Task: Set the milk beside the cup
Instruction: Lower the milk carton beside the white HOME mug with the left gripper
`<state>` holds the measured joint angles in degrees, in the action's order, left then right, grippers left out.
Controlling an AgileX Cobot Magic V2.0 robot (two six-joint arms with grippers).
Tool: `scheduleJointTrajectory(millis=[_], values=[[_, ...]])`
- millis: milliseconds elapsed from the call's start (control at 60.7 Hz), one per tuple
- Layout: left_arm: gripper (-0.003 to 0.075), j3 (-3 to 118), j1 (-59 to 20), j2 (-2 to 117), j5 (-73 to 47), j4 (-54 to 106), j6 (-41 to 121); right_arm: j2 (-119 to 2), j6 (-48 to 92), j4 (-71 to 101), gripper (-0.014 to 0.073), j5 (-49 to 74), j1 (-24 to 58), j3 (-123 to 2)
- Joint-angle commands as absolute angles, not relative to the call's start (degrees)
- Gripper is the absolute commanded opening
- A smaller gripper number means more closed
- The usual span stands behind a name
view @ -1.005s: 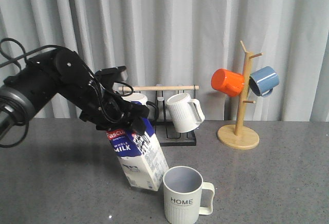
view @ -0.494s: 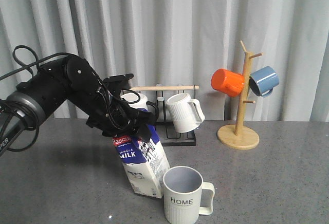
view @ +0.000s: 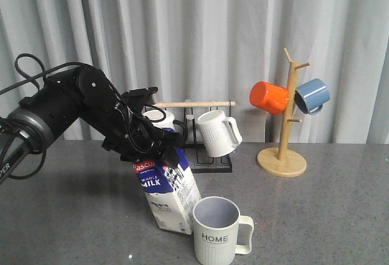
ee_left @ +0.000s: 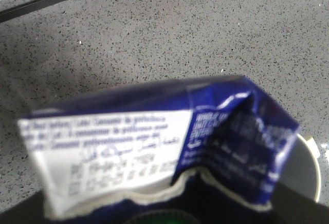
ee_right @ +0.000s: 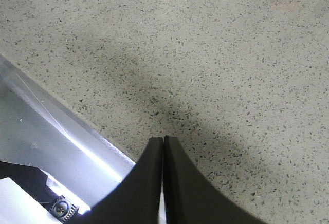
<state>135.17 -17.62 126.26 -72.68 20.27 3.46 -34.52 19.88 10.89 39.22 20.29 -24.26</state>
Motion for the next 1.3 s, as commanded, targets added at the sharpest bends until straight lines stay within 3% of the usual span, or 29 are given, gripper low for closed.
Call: scheduleJointTrajectory(millis=[0, 379, 840, 1285], values=[[0.0423, 136.76, -17.84, 122.59, -71.57, 22.4, 2.95, -34.54, 19.79, 11.3, -0.0005, 36.1, 20.14, -25.86], [0.0433, 136.76, -17.84, 122.59, -71.57, 22.51, 1.49, -34.54, 19.79, 11.3, -0.0005, 36.1, 20.14, -25.86], [0.0561, 136.76, -17.79, 122.3, -71.57, 22.97, 0.46, -34.54, 19.79, 11.3, -0.0005, 36.1, 20.14, -25.86], [0.0563, 136.76, -17.79, 117.86, -71.57, 23.07, 0.33, -34.54, 19.79, 11.3, -0.0005, 36.1, 20.14, -25.86]])
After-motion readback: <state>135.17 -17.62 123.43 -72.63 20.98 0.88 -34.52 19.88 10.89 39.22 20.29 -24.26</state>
